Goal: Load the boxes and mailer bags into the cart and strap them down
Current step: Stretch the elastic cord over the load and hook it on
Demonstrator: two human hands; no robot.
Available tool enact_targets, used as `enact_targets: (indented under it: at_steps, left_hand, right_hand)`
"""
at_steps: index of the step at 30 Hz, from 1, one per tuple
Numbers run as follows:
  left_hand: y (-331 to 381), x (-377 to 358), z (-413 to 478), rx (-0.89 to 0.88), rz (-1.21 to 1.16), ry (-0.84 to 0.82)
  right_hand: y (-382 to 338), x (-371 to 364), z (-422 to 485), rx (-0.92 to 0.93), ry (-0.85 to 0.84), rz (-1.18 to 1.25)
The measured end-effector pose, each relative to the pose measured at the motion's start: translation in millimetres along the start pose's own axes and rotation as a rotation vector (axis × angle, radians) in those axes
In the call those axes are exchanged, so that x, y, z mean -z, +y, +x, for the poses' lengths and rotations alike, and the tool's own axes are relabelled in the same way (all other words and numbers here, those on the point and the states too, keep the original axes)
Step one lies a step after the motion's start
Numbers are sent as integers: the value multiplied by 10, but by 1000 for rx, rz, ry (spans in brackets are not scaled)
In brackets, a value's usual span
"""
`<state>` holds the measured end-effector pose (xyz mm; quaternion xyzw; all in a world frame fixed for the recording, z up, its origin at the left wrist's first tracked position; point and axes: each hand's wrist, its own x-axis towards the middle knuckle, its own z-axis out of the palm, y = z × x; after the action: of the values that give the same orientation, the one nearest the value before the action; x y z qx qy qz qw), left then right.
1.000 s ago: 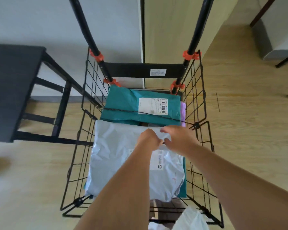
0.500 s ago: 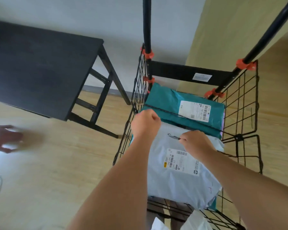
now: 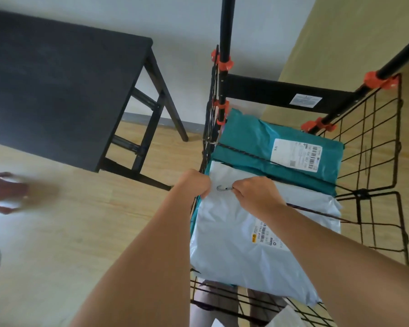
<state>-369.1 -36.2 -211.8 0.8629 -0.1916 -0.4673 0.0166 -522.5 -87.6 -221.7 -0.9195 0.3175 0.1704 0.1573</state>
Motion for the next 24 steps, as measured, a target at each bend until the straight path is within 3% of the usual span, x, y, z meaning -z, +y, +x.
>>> enact_targets:
  at_steps: [3,8,12,20,24]
  left_hand:
    - [-73,-21,92,-99,133,-30]
    - [-66,-5,113,21,-227,-83]
    - [-150,94,107,0,-306,-303]
    - [-271,148,93,-18,-585,-507]
    - [-267,162,133,-22,-613,-573]
  right_hand:
    - [-146,-100,146,44,-60,-56]
    - [-224,-229,338,98,-74,-99]
    - [-210,-291,394,100,-82,-73]
    - [-221,-327,497,166,-69,-52]
    - [-233,-354,605,155,-53,-37]
